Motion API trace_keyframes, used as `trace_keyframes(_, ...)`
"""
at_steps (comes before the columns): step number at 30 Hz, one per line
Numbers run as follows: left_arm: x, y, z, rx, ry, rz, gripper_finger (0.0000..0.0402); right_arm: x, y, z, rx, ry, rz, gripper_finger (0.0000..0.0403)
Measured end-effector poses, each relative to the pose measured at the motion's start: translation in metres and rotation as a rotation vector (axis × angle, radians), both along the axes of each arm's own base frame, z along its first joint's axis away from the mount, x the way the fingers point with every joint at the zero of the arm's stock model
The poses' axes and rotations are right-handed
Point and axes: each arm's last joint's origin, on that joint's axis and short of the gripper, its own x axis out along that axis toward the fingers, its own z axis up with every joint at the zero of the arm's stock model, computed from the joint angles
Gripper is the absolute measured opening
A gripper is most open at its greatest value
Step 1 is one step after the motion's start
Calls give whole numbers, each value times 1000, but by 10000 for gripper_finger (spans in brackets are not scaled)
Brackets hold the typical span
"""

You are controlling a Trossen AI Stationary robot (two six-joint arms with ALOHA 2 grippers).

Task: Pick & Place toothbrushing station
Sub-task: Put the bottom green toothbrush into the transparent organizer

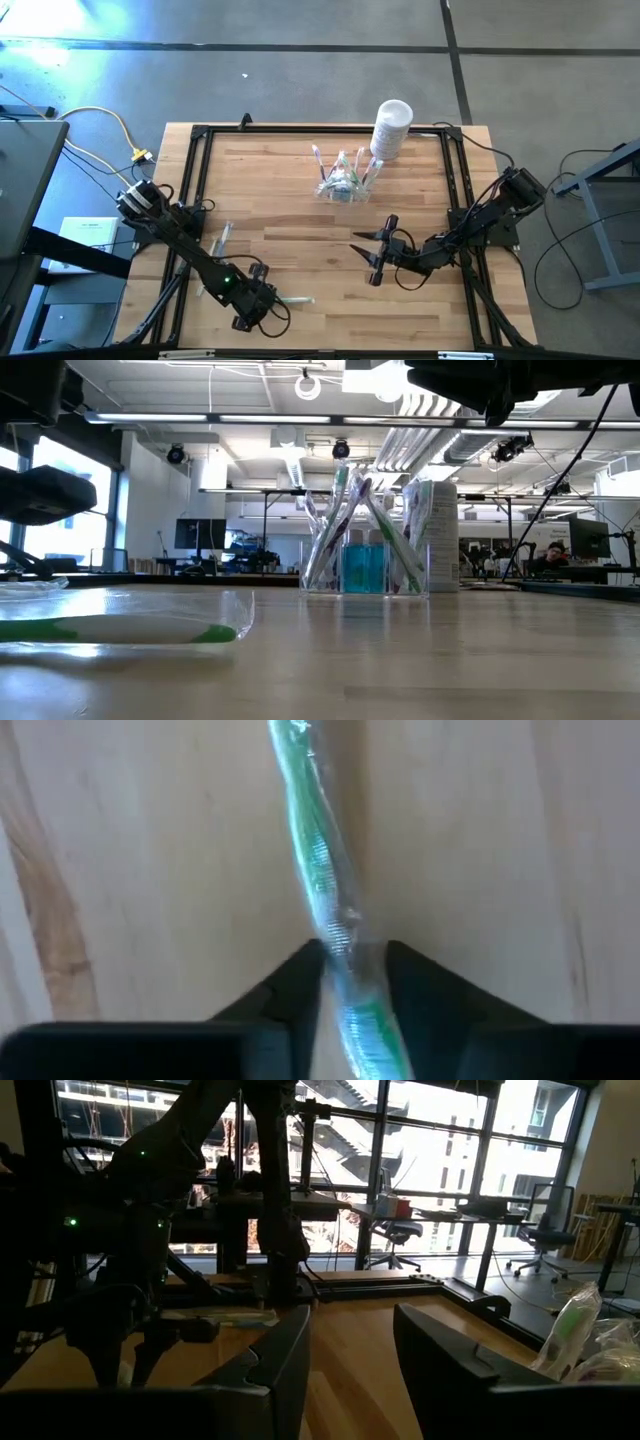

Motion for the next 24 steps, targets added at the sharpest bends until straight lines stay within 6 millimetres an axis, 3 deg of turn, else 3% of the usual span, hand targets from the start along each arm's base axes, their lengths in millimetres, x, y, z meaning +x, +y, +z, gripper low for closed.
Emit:
trace_keyframes(5,-2,2,4,4,3,-47,15,0,0,-1,15,5,3,139)
trace_keyframes(9,-9,7,13,29,32,-79,11,0,0,-1,23,2,6,139)
trace_keyframes(13,-11,11,34,163,100,-82,5,1,2,-1,53,-8,58,138)
trace_keyframes(19,-6,20,85,441,103,-104,3,1,5,-5,132,-3,172,139)
trace_keyframes(24,8,39,127,647,36,-94,1,2,8,-11,226,36,251,137)
